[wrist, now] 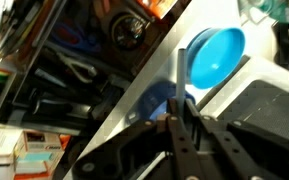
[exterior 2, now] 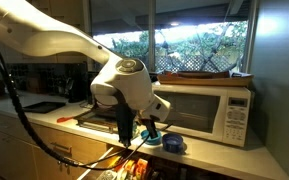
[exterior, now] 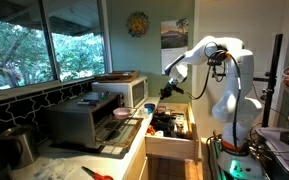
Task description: Put a pen on the dark blue bowl
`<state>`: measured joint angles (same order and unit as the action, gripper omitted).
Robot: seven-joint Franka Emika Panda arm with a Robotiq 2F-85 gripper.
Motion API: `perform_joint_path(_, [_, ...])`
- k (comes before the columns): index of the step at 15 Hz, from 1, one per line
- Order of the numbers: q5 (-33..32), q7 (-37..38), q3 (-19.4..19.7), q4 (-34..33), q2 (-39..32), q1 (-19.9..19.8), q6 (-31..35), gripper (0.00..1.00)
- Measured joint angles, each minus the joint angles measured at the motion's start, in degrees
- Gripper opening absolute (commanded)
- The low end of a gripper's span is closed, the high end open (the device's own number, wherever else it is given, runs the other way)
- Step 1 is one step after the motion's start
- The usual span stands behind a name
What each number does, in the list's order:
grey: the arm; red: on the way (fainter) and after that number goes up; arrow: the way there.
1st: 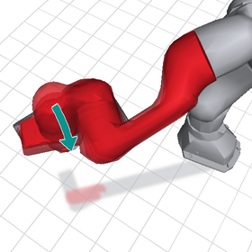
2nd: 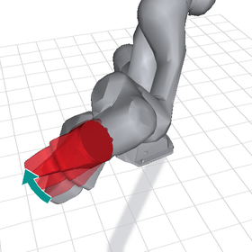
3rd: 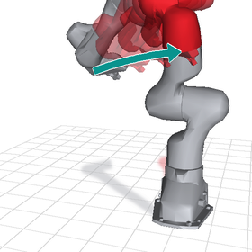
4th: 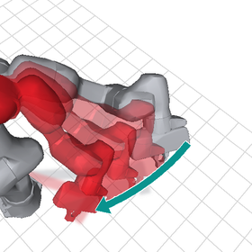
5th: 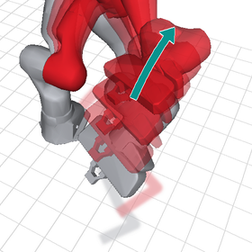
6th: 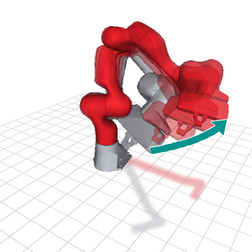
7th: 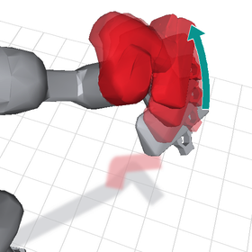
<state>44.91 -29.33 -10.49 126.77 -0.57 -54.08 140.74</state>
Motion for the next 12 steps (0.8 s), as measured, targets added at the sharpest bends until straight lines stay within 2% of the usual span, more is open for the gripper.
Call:
perform_joint_path(1, [0.19,0.48,2.89,-0.35,0.43,2.74,-4.00,0.11])
perform_joint_path(3, [0.19,0.58,7.44,-0.93,0.77,7.03,-9.58,0.11])
perform_joint_path(4, [0.19,0.58,8.45,-0.96,0.84,7.95,-10.36,0.03])
perform_joint_path(6, [0.48,0.56,10.07,-0.96,0.84,9.63,-10.44,0.03])
perform_joint_path(12, [4.27,2.17,18.49,-4.48,-1.00,21.17,-10.47,0.03])
